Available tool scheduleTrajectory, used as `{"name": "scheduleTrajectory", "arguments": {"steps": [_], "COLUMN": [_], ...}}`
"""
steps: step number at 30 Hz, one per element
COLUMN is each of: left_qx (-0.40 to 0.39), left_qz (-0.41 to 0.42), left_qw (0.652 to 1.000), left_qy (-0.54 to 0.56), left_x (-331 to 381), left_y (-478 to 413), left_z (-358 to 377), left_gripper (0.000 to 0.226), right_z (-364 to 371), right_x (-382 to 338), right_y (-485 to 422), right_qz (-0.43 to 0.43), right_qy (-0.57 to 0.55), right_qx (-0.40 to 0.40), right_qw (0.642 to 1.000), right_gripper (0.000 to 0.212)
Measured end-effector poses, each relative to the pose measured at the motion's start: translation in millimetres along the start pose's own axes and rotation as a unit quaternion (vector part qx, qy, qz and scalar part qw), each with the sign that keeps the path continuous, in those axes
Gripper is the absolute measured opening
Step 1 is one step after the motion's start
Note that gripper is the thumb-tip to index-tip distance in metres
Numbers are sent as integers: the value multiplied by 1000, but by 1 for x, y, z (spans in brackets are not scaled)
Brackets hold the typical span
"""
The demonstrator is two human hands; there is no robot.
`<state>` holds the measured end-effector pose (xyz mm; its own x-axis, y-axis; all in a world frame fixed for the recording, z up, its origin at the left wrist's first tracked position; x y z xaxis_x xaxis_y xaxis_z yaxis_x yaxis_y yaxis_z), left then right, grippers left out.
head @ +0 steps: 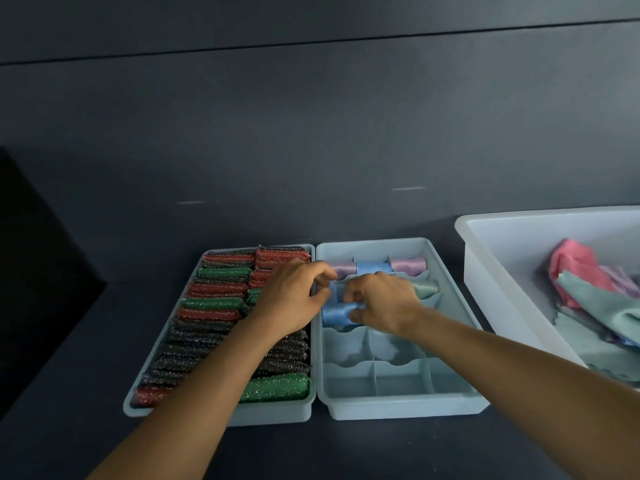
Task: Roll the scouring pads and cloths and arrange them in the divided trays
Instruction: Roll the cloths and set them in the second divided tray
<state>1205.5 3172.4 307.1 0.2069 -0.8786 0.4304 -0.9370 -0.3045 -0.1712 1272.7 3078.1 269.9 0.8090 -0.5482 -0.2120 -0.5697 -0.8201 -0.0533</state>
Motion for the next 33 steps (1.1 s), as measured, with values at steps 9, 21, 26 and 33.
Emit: {"name": "scheduleTrajectory", "arguments": {"steps": [9,21,26,33], "left_qx": [3,-11,-59,-77], "left_qz": [-47,41,43,33], "left_qw": [997,986,977,965], "left_qy": [67,163,198,249], "left_x": [1,125,170,198], "left_y": [13,13,13,10], "left_z": [-9,27,62,69], "left_gripper": [21,11,11,11], "right_z": [22,-122,-106,-29], "right_x": [-15,128,212,255], "right_y": [-13,105,141,162], "right_qz": [-28,78,133,88], "right_qy": [92,-148,98,53], "right_qx": [-98,191,2,-259], "right_qw": [991,967,986,960], "right_gripper": [24,7,13,30]}}
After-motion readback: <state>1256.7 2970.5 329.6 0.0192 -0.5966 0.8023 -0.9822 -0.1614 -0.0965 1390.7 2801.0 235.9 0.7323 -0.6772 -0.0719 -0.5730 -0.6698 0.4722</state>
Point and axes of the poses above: each hand's wrist, its own y-axis away from the middle knuckle, its own z-axis out of the palm, x = y × z, the point moved 10 cm from there along -y, towards the middle knuckle, and after that the axes turned 8 degrees about -z, right-handed, at the moved point
